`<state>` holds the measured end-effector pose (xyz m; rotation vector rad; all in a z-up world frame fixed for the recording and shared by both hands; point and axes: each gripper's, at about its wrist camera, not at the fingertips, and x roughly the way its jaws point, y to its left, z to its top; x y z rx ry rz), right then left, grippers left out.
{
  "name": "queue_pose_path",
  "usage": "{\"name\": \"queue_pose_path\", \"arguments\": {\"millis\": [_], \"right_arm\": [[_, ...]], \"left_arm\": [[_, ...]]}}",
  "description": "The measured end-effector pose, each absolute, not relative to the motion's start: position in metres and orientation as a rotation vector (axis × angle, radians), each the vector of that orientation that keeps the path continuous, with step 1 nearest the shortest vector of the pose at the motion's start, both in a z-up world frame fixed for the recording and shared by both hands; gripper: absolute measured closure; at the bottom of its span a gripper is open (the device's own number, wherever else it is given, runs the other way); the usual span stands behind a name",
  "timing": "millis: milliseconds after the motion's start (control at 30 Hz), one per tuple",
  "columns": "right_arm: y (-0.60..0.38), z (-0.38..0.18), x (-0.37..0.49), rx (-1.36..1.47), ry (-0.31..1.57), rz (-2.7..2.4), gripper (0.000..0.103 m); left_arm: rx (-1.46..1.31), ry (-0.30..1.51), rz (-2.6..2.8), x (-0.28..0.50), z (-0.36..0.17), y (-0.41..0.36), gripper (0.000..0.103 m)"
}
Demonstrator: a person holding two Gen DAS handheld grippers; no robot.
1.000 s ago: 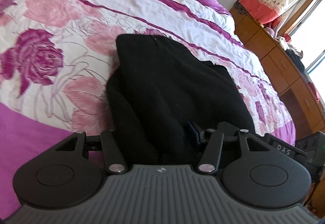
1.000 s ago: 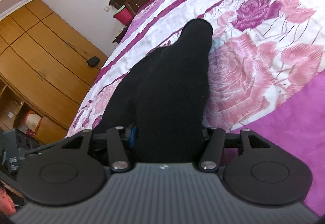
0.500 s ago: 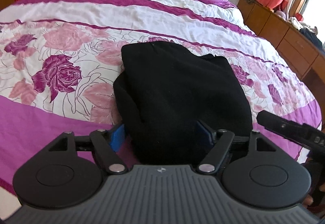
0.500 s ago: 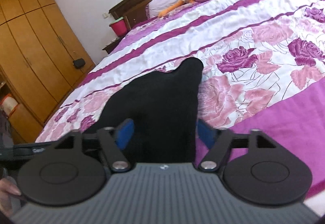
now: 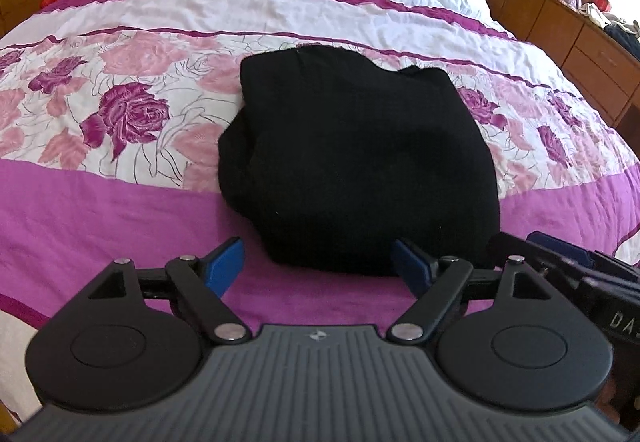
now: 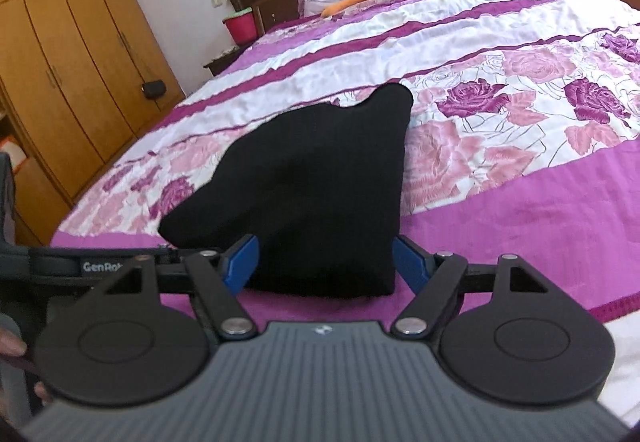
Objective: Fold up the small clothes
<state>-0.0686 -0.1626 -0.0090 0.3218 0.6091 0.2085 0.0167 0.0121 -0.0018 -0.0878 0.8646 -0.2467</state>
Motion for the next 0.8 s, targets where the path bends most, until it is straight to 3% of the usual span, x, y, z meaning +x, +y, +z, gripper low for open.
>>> {"name": "queue_pose_path", "arguments": {"millis": [800], "right_arm": [[-0.147,-0.023,-0.063,0.268,0.675,0.098,0.028]], "left_arm": [[-0.023,0.88,-0.206,0.022,-0.025,-0.002,0.017]]}}
